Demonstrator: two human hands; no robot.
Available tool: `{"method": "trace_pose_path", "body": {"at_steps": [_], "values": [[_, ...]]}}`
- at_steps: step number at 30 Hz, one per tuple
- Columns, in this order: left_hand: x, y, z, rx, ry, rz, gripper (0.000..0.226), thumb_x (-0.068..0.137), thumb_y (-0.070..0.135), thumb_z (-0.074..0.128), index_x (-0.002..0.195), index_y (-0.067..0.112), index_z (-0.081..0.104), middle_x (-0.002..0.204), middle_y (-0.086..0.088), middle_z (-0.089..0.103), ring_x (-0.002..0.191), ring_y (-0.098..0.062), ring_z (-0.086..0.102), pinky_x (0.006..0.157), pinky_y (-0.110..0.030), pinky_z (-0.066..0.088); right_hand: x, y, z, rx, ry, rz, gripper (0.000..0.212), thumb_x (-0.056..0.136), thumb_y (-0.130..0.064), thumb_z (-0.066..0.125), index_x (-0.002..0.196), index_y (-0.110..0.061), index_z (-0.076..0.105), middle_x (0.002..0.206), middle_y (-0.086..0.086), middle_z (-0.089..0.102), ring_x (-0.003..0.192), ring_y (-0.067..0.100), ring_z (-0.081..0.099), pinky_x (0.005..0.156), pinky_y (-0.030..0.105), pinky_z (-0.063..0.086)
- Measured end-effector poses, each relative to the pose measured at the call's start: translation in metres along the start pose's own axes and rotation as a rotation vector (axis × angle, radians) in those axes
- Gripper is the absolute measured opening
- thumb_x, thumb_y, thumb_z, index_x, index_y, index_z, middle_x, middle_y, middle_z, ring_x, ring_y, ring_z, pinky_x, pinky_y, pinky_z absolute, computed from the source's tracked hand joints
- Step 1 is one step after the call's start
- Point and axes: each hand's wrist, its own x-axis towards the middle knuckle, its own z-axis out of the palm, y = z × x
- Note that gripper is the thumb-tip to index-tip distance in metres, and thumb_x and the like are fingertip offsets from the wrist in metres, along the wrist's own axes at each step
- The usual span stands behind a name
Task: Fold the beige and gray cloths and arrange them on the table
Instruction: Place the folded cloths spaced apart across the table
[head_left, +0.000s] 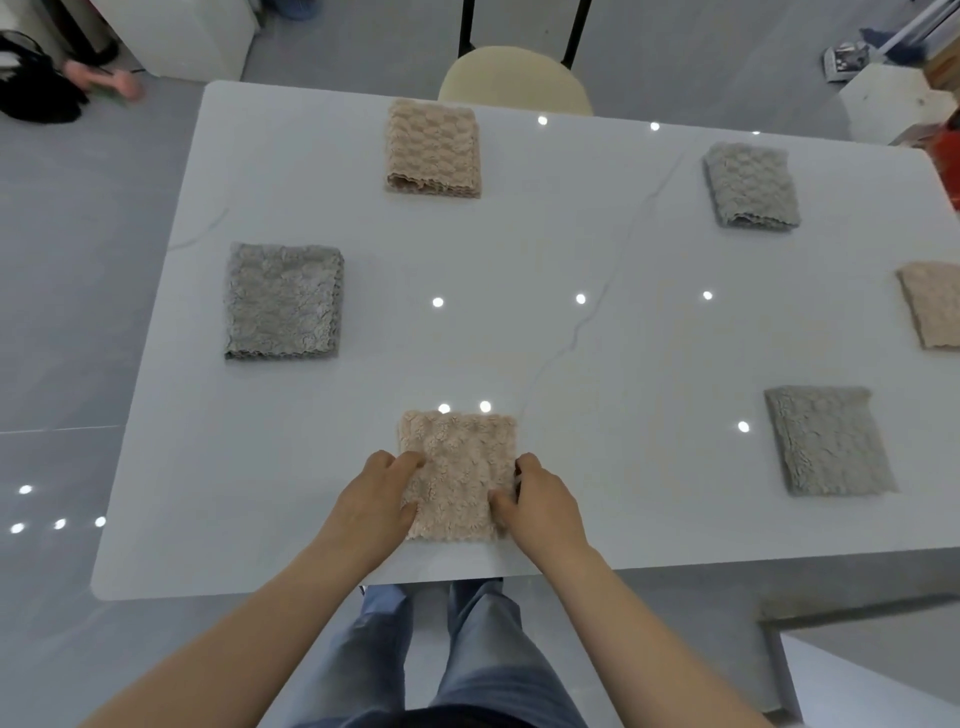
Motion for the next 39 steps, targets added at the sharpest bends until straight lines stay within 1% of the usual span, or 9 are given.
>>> {"method": "trace_pose_path", "body": {"at_steps": [7, 12, 19, 21, 24, 27, 30, 34, 39], "values": [[0.006, 0.004, 0.007, -0.066, 0.028, -0.008, 0.053, 0.089, 0.015, 0.056, 0.139, 0.02, 0.04, 0.115, -0.003, 0.044, 0.087, -0.016, 0.054, 0.081, -0.021, 0.046, 0.011, 0.0, -0.004, -0.017, 0.088, -0.029, 0.015, 0.091, -0.025, 0.054, 0.092, -0.013, 0.046, 0.08, 0.0, 0.051, 0.065, 0.014, 0.045, 0.05, 0.023, 0.029], [0.015, 0.011, 0.007, -0.118, 0.068, -0.012, 0.054, 0.089, 0.014, 0.057, 0.14, 0.02, 0.04, 0.114, -0.003, 0.042, 0.087, -0.016, 0.053, 0.082, -0.021, 0.044, 0.02, -0.003, -0.012, -0.028, 0.135, -0.049, 0.015, 0.092, -0.022, 0.052, 0.098, -0.009, 0.049, 0.092, 0.006, 0.053, 0.076, 0.02, 0.05, 0.061, 0.03, 0.036], [0.027, 0.017, 0.003, -0.113, 0.076, -0.004, 0.056, 0.088, 0.012, 0.056, 0.141, 0.018, 0.039, 0.118, -0.005, 0.042, 0.089, -0.019, 0.054, 0.083, -0.025, 0.046, 0.033, -0.001, -0.018, -0.008, 0.144, -0.067, 0.014, 0.092, -0.021, 0.05, 0.098, -0.009, 0.047, 0.087, 0.008, 0.055, 0.069, 0.02, 0.048, 0.05, 0.025, 0.031], [0.027, 0.017, 0.004, -0.115, 0.077, -0.002, 0.056, 0.088, 0.012, 0.056, 0.142, 0.018, 0.038, 0.119, -0.005, 0.042, 0.089, -0.018, 0.053, 0.083, -0.023, 0.045, 0.033, 0.002, -0.017, 0.001, 0.139, -0.064, 0.015, 0.092, -0.022, 0.049, 0.1, -0.009, 0.048, 0.088, 0.008, 0.057, 0.071, 0.021, 0.051, 0.053, 0.028, 0.036], [0.026, 0.017, 0.005, -0.116, 0.085, 0.01, 0.056, 0.089, 0.013, 0.056, 0.142, 0.018, 0.038, 0.12, -0.005, 0.042, 0.089, -0.018, 0.054, 0.084, -0.025, 0.046, 0.029, 0.005, -0.019, 0.039, 0.131, -0.064, 0.024, 0.092, -0.023, 0.049, 0.112, -0.01, 0.047, 0.092, 0.007, 0.059, 0.079, 0.024, 0.058, 0.065, 0.035, 0.048], [0.026, 0.017, 0.007, -0.119, 0.082, 0.01, 0.057, 0.088, 0.013, 0.056, 0.142, 0.018, 0.038, 0.121, -0.005, 0.042, 0.091, -0.018, 0.054, 0.085, -0.026, 0.047, 0.024, 0.009, -0.02, 0.068, 0.119, -0.062, 0.032, 0.092, -0.024, 0.052, 0.12, -0.01, 0.045, 0.1, 0.006, 0.06, 0.084, 0.023, 0.06, 0.069, 0.036, 0.05], [0.026, 0.019, 0.009, -0.12, 0.081, 0.022, 0.057, 0.088, 0.012, 0.056, 0.142, 0.017, 0.038, 0.122, -0.005, 0.042, 0.091, -0.018, 0.055, 0.085, -0.025, 0.046, 0.021, 0.014, -0.02, 0.075, 0.099, -0.043, 0.032, 0.091, -0.021, 0.052, 0.12, -0.009, 0.046, 0.097, 0.006, 0.06, 0.081, 0.023, 0.059, 0.067, 0.034, 0.048], [0.031, 0.022, 0.009, -0.108, 0.079, 0.025, 0.057, 0.089, 0.011, 0.055, 0.143, 0.016, 0.037, 0.123, -0.006, 0.042, 0.09, -0.016, 0.052, 0.084, -0.022, 0.044, 0.022, 0.019, -0.018, 0.069, 0.091, -0.03, 0.026, 0.089, -0.018, 0.051, 0.113, -0.01, 0.049, 0.082, 0.004, 0.057, 0.069, 0.019, 0.054, 0.052, 0.027, 0.036], [0.036, 0.026, 0.01, -0.107, 0.069, 0.022, 0.059, 0.089, 0.009, 0.055, 0.144, 0.016, 0.036, 0.124, -0.006, 0.041, 0.089, -0.015, 0.049, 0.085, -0.024, 0.045, 0.022, 0.021, -0.017, 0.068, 0.096, -0.031, 0.02, 0.088, -0.016, 0.052, 0.107, -0.009, 0.049, 0.079, 0.003, 0.056, 0.066, 0.018, 0.051, 0.049, 0.026, 0.032]]}}
